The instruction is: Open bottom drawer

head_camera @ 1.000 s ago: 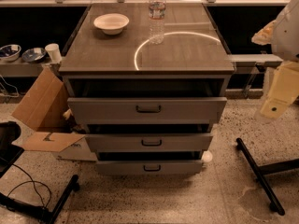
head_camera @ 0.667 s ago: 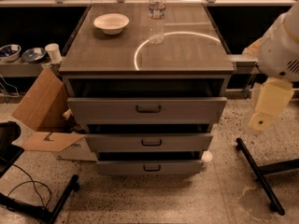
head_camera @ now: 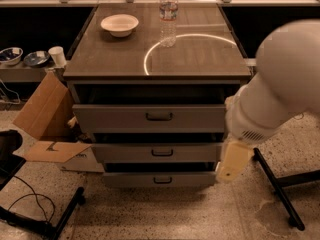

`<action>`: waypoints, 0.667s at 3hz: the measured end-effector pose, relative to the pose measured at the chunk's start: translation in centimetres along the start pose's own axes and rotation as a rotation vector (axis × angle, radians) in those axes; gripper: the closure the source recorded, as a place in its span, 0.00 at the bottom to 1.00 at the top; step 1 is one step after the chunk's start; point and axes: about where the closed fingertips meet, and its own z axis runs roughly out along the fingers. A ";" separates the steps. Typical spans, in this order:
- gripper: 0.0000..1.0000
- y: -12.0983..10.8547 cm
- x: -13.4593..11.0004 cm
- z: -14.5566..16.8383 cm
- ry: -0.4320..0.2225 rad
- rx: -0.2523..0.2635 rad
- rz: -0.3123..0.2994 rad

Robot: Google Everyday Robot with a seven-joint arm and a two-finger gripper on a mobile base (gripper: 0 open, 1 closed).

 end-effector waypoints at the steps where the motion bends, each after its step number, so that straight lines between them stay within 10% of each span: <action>1: 0.00 1.5 0.0 8.8 0.068 0.015 -0.022; 2: 0.00 3.8 2.4 19.8 0.161 -0.030 -0.055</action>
Offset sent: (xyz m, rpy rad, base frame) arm 0.0199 0.0211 -0.2921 -0.2346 0.0972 0.0560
